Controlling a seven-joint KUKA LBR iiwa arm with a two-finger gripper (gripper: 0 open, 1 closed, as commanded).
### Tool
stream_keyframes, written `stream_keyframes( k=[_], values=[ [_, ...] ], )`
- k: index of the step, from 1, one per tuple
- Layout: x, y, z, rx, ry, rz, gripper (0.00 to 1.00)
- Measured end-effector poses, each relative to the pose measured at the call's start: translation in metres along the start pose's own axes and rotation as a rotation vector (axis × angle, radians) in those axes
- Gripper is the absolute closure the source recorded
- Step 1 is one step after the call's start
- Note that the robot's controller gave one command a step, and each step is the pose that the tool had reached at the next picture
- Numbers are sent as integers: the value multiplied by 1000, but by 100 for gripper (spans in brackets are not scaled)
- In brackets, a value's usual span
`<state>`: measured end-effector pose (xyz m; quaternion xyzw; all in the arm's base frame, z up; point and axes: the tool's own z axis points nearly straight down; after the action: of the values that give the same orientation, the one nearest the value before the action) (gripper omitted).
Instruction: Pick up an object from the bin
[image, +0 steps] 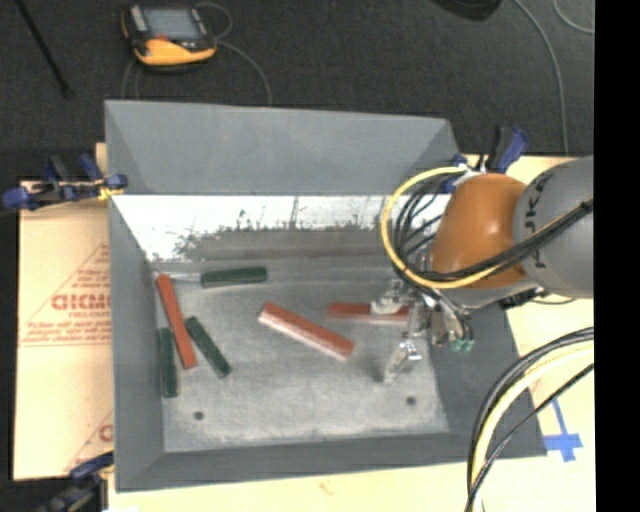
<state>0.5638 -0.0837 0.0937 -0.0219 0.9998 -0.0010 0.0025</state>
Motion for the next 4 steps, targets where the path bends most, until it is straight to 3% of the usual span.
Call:
stream_keyframes(
  k=[1, 2, 3, 4],
  values=[
    [0, 0, 0, 0, 0, 0, 0],
    [-58, 45, 13, 2, 2, -26, 100],
    [-61, 46, 15, 1, -23, -25, 0],
    [-55, 46, 15, -1, 17, -28, 100]
  ],
)
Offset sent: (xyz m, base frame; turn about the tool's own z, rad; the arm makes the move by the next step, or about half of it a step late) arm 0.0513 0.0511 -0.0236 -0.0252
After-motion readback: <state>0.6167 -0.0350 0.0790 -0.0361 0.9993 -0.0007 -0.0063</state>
